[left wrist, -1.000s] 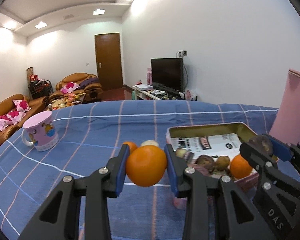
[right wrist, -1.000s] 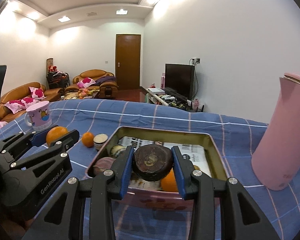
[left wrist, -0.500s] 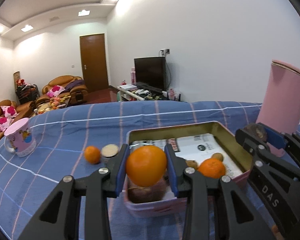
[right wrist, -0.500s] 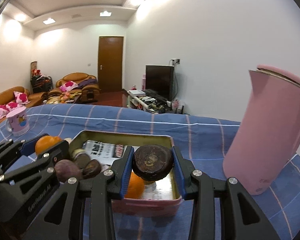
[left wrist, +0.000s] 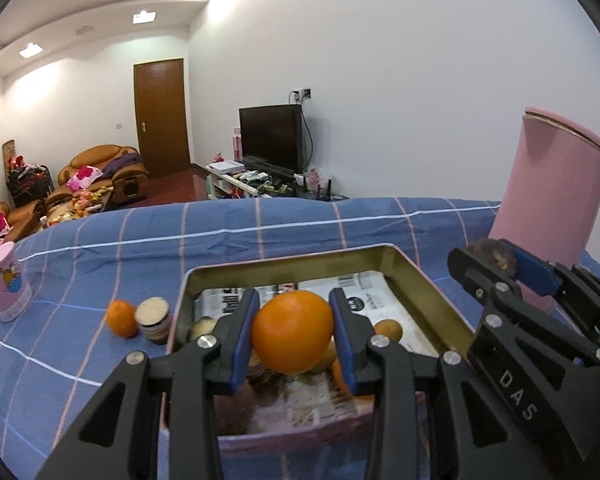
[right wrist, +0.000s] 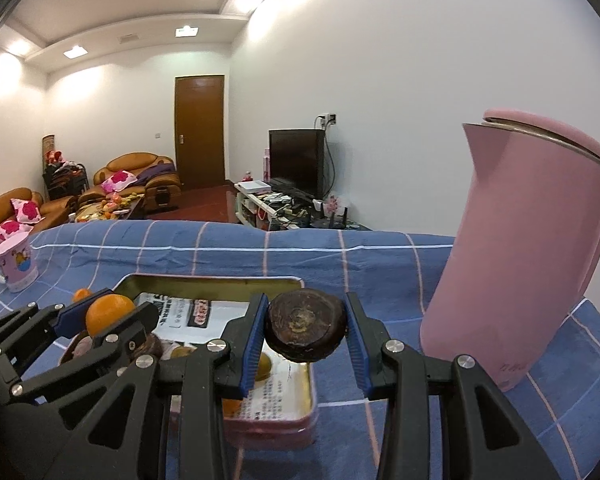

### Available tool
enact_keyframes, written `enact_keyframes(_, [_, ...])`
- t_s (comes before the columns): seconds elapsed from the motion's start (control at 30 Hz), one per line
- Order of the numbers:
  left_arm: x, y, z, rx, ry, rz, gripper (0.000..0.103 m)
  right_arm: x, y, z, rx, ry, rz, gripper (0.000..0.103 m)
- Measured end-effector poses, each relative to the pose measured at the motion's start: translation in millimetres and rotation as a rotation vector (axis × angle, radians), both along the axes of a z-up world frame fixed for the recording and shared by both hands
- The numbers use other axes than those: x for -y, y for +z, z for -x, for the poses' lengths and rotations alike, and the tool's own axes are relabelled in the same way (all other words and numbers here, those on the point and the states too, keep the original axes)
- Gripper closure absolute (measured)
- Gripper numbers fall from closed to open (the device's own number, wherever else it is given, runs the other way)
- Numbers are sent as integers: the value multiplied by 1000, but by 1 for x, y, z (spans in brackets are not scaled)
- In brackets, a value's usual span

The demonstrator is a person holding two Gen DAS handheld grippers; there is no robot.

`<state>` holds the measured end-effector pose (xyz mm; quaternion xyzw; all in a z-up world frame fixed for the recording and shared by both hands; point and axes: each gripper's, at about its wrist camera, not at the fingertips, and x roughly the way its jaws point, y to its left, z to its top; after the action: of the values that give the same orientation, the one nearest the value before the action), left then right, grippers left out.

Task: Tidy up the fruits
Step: 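Lower the orange into the tin and open the left gripper while the right releases the dark fruit, then withdraw both open grippers up and away from the tin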

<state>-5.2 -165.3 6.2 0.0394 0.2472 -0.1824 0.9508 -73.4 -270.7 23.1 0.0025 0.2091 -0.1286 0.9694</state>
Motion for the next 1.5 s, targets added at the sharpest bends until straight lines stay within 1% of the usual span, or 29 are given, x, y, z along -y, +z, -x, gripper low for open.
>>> enact_keyframes(0.1, [5,-2,-8,-37,-14,27,65,5,2,-1,9,-22,0,63])
enact_keyframes(0.33, [15,-3,-25,-71,-18,52,65,14,5,-7,22,-63,10,63])
enact_keyframes(0.57, [5,-1,-45,-99,0,81,65,16,4,-20,29,-77,8,63])
enact_keyframes(0.67, [-2,-2,-56,-122,22,84,65,17,3,-31,20,-61,-26,63])
enact_keyframes(0.8, [-5,-8,-69,-156,50,53,65,17,-1,-46,-3,-27,-68,63])
enact_keyframes(0.87, [-3,-8,-70,-161,48,41,65,17,-5,-53,-24,-5,-97,63])
enact_keyframes(1.0, [6,-9,-67,-135,68,-46,65,16,-10,-63,-53,26,-134,63])
enact_keyframes(1.13, [12,-17,-69,-171,83,-92,66,21,-14,-65,-69,64,-201,62])
enact_keyframes(1.17, [11,-19,-70,-181,88,-98,66,22,-15,-66,-74,76,-221,62])
enact_keyframes(1.27, [12,-19,-70,-179,102,-109,66,24,-19,-69,-86,119,-275,62])
enact_keyframes(1.37, [12,-18,-70,-184,104,-105,64,25,-25,-73,-104,179,-347,62])
enact_keyframes(1.4, [13,-17,-68,-174,101,-106,56,25,-26,-74,-110,187,-363,60])
enact_keyframes(1.43, [14,-16,-67,-164,102,-115,45,27,-28,-74,-110,199,-384,58])
enact_keyframes(1.47, [14,-14,-65,-147,105,-118,39,26,-28,-74,-106,203,-393,50])
enact_keyframes(1.5, [14,-12,-63,-128,108,-121,26,26,-28,-73,-99,201,-398,39])
